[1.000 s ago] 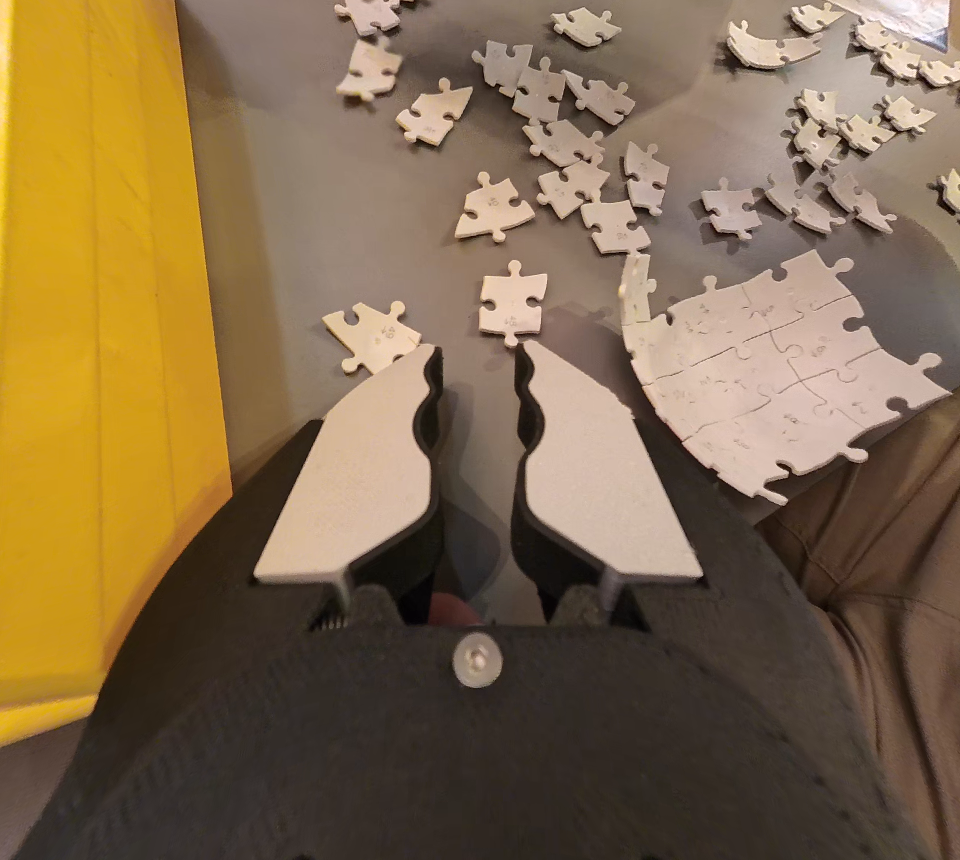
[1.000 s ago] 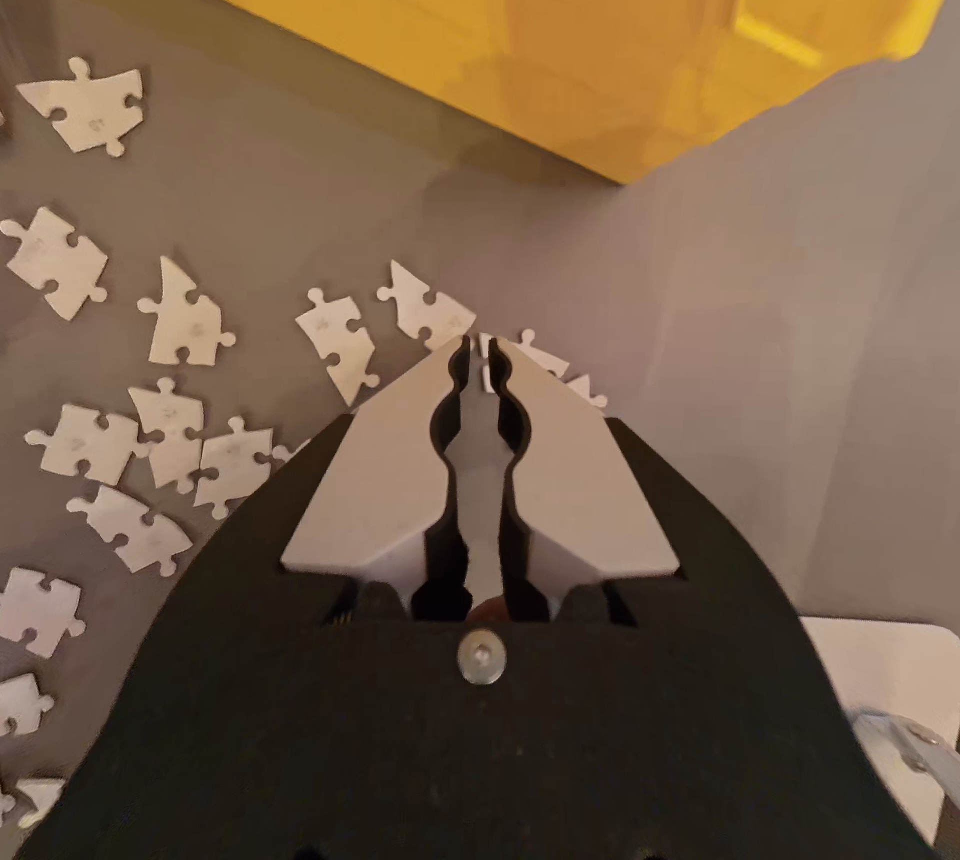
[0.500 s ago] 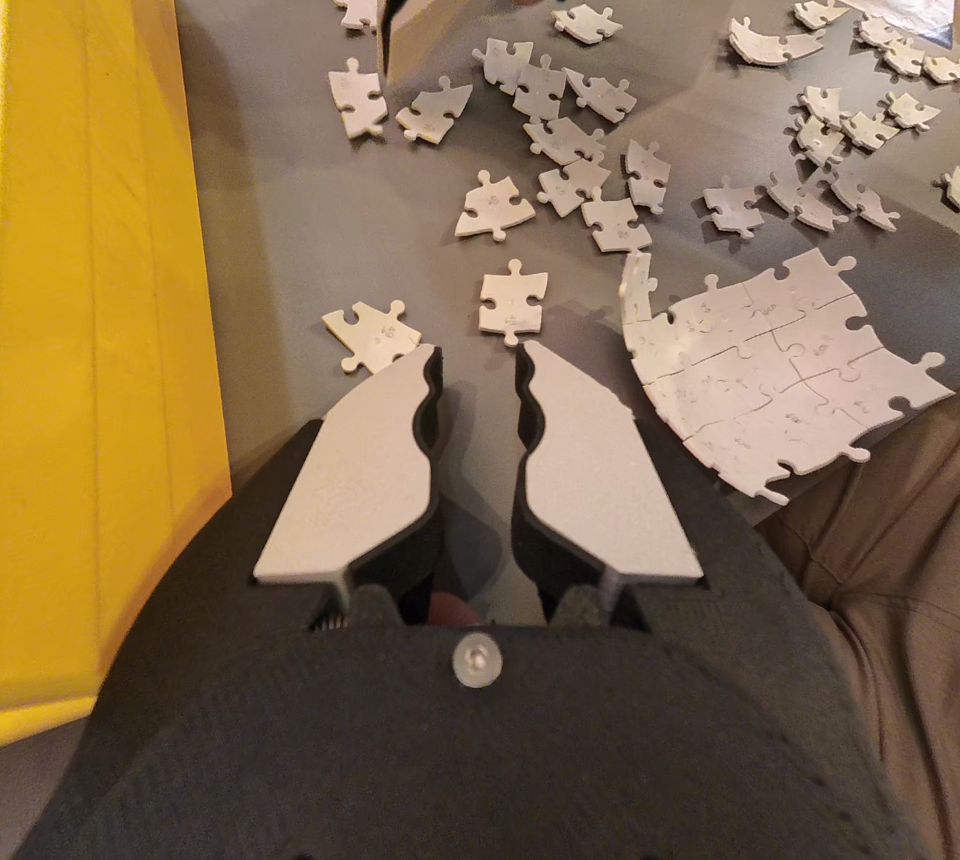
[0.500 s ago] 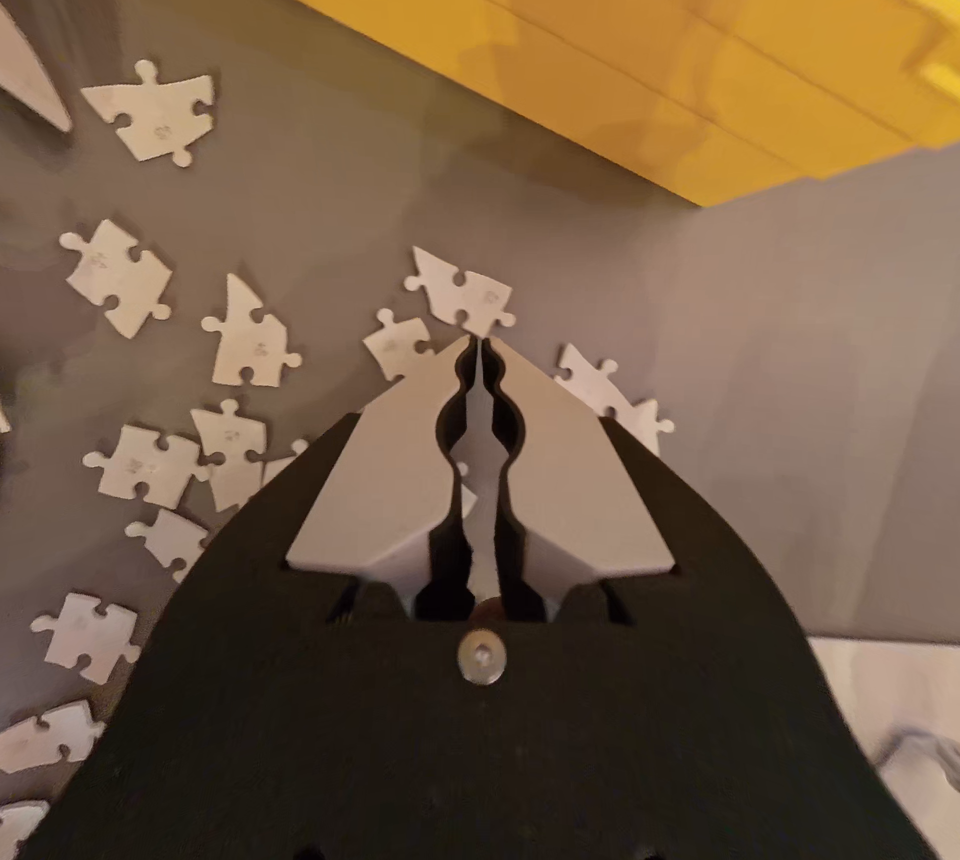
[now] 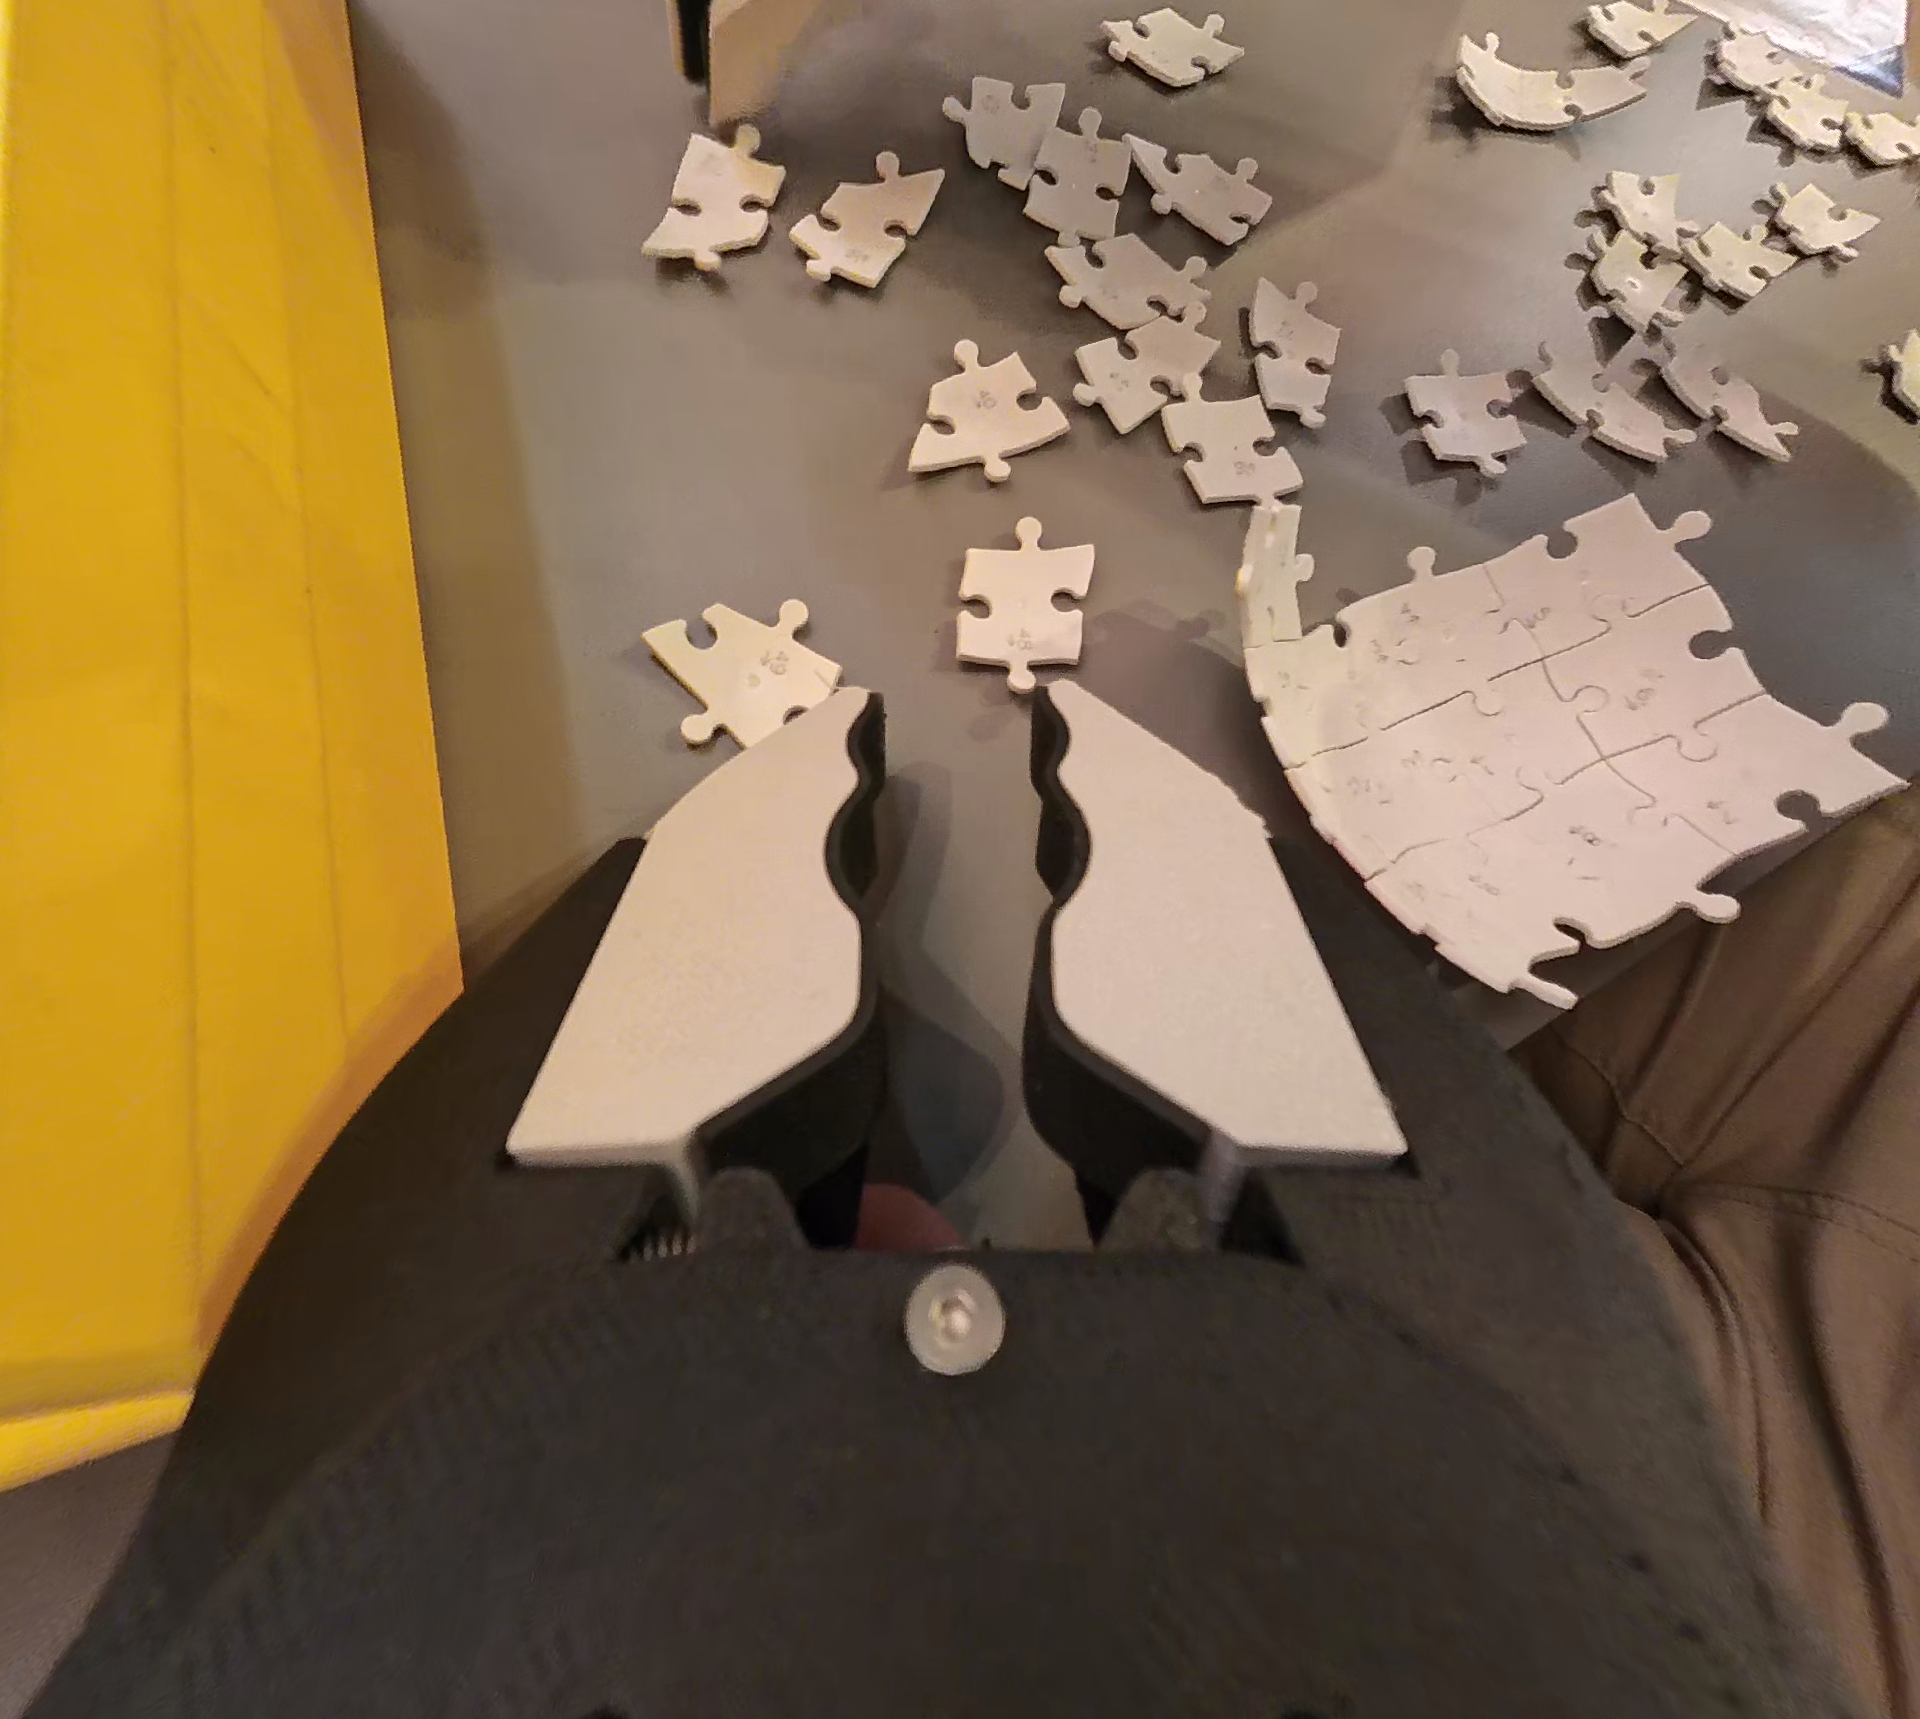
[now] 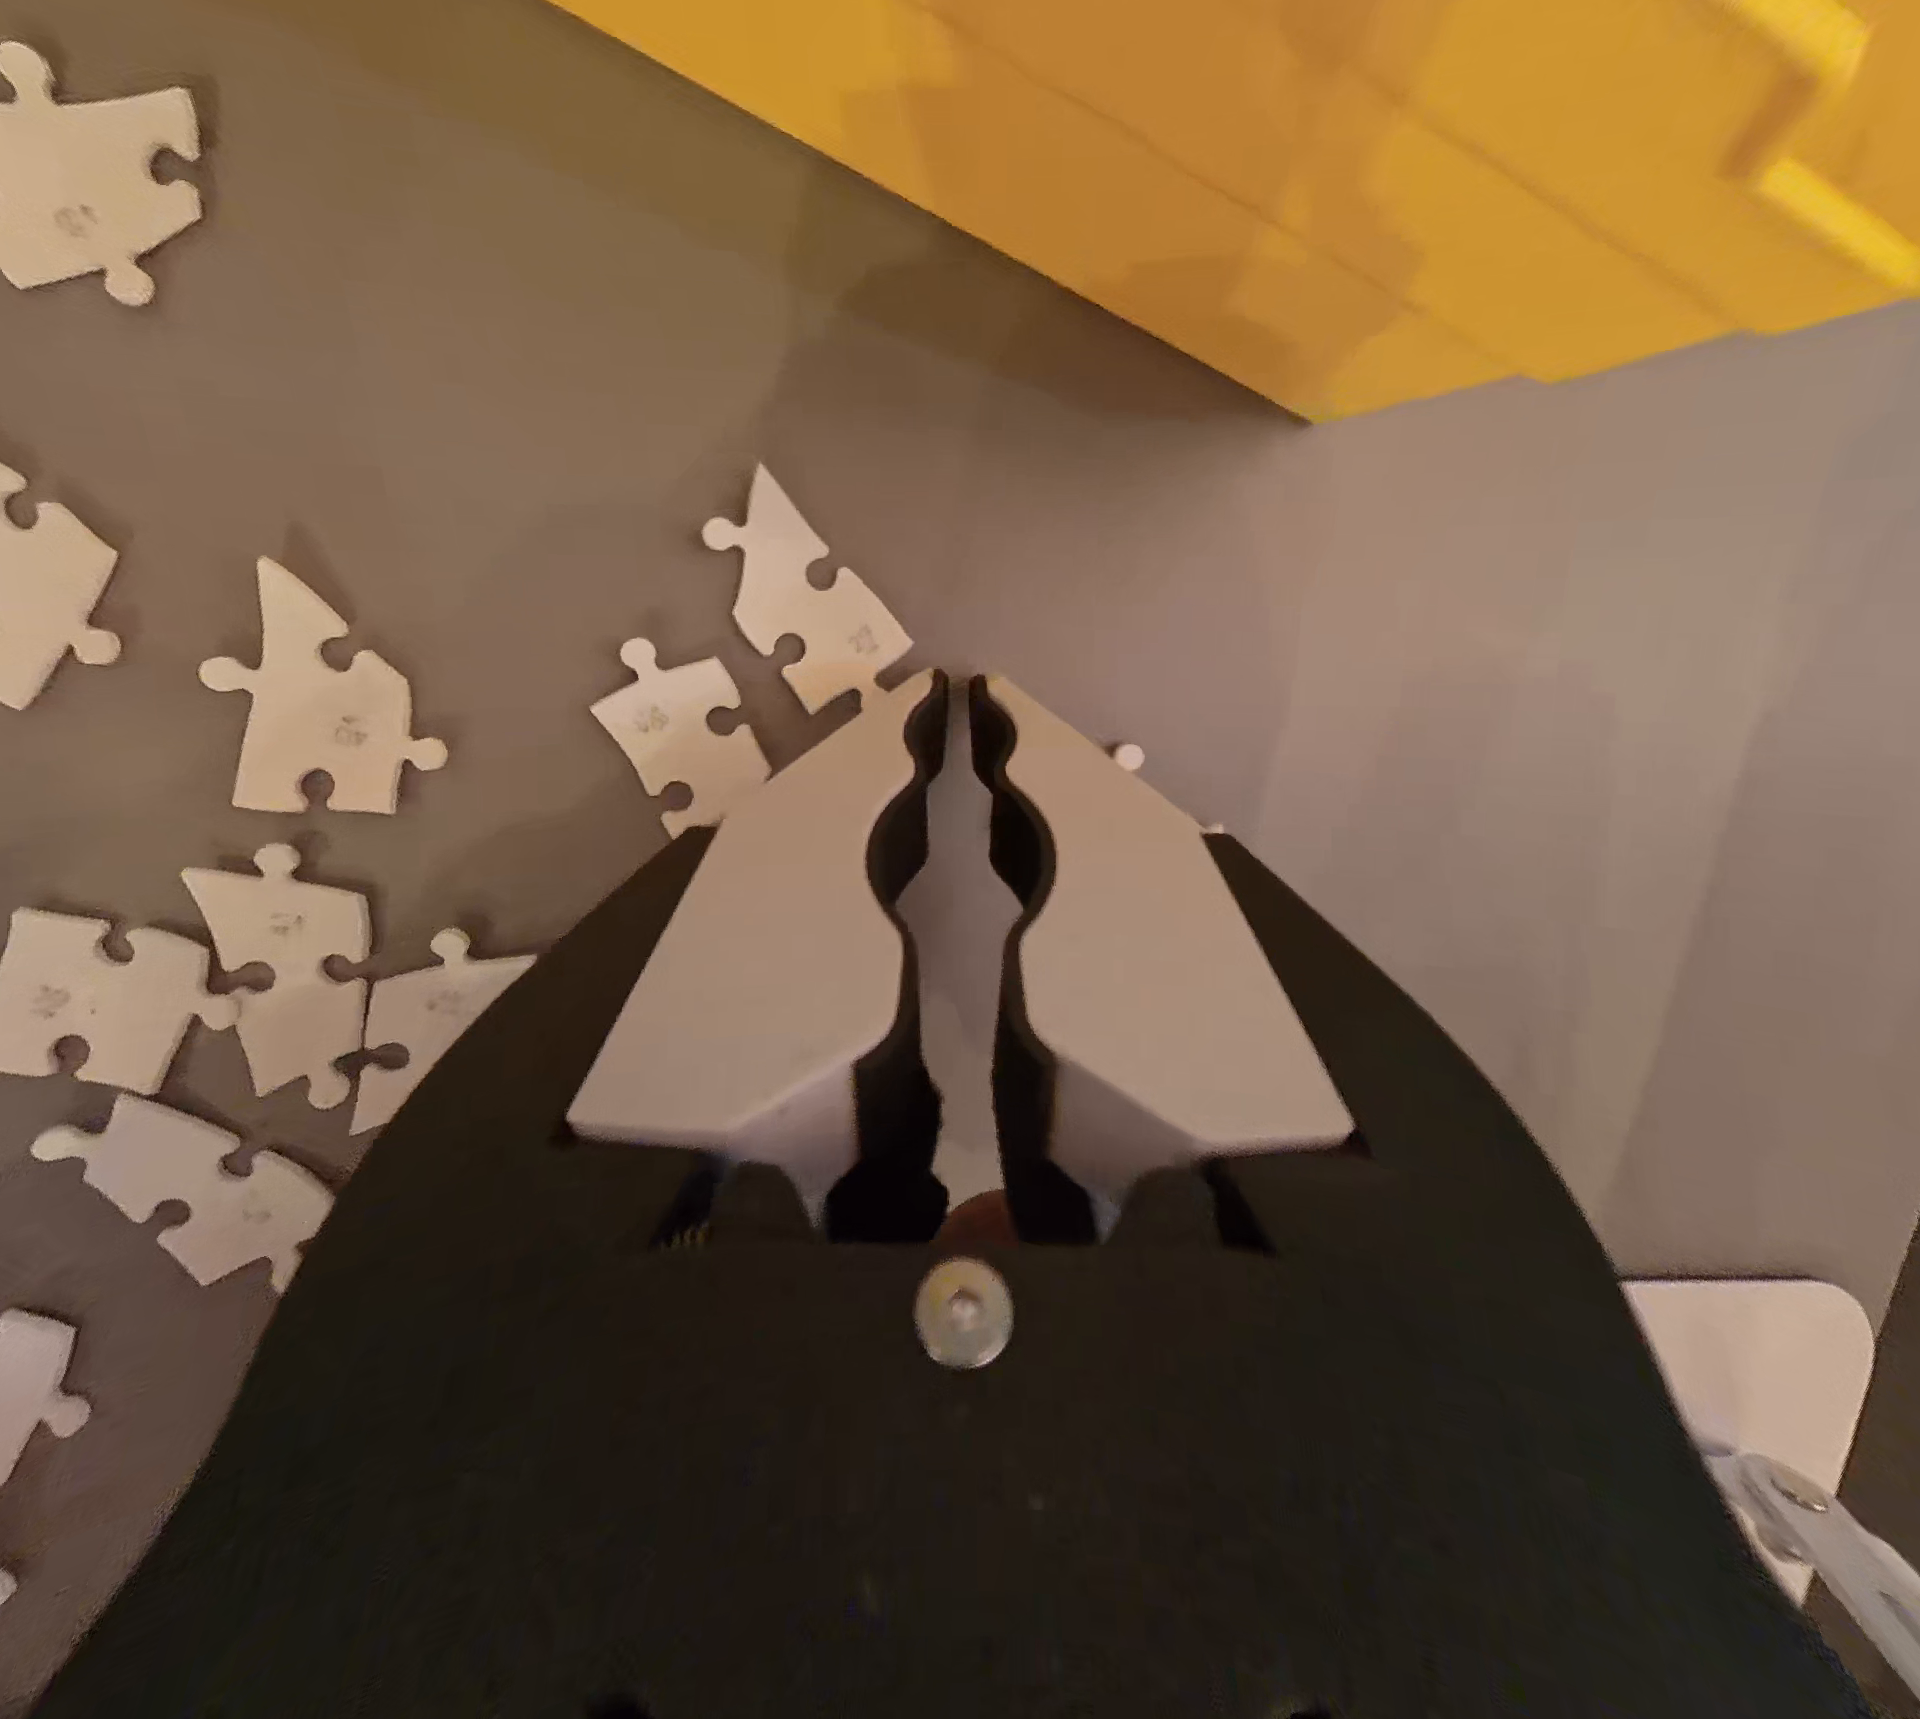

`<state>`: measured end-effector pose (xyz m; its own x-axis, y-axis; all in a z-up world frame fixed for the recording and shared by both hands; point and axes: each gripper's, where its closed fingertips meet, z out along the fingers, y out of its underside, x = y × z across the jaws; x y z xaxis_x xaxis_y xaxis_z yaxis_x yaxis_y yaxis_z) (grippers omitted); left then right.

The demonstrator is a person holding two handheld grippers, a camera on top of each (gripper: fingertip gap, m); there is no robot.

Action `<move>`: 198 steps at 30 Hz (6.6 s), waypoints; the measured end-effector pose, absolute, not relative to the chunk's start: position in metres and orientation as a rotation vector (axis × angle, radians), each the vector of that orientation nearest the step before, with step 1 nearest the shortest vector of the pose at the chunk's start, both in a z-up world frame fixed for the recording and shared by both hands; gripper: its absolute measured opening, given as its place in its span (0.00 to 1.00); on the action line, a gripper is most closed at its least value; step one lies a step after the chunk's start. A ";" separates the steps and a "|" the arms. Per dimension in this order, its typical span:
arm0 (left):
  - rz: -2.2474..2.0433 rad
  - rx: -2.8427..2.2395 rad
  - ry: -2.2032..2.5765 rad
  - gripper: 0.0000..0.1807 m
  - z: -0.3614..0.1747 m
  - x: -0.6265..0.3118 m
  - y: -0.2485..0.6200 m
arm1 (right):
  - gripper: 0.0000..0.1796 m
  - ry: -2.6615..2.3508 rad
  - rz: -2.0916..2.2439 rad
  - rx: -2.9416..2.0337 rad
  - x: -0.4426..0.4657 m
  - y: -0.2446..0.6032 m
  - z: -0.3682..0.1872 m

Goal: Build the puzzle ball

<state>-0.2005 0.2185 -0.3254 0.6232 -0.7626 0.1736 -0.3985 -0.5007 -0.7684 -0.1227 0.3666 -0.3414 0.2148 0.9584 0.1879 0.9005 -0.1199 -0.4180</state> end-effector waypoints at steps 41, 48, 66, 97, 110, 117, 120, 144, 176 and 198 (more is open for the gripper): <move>-0.667 -2.137 0.909 0.15 -0.325 -0.200 0.218 | 0.15 -1.451 0.300 -2.283 -0.082 0.367 -0.335; -0.662 -2.138 0.912 0.15 -0.326 -0.200 0.218 | 0.15 -1.433 0.281 -2.298 -0.085 0.367 -0.341; -0.662 -2.139 0.915 0.16 -0.326 -0.200 0.218 | 0.15 -1.387 0.285 -2.322 -0.088 0.383 -0.338; -0.665 -2.138 0.917 0.16 -0.326 -0.200 0.217 | 0.09 -2.574 0.053 -1.529 -0.107 0.343 -0.336; -0.678 -2.134 0.913 0.16 -0.325 -0.200 0.217 | 0.08 -2.551 0.033 -1.451 -0.118 0.348 -0.335; -0.673 -2.119 0.912 0.16 -0.323 -0.200 0.218 | 0.08 -2.635 0.079 -1.413 -0.112 0.338 -0.321; -0.645 -2.061 0.887 0.14 -0.307 -0.199 0.224 | 0.08 -2.672 0.060 -1.395 -0.108 0.338 -0.323; -0.579 -2.049 1.002 0.16 -0.310 -0.169 0.245 | 0.09 -2.747 0.163 -1.374 -0.117 0.329 -0.340; -0.592 -2.047 1.009 0.16 -0.312 -0.168 0.243 | 0.00 -2.513 0.363 -1.818 -0.134 0.336 -0.342; -0.599 -2.054 0.996 0.17 -0.315 -0.171 0.242 | 0.06 -2.248 0.299 -1.925 -0.116 0.335 -0.325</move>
<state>-0.1707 0.2421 -0.3153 0.5854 -0.8067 0.0807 -0.4492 -0.4056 -0.7960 -0.1155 0.3352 -0.3245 -0.1543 0.9880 -0.0033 0.9545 0.1482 -0.2589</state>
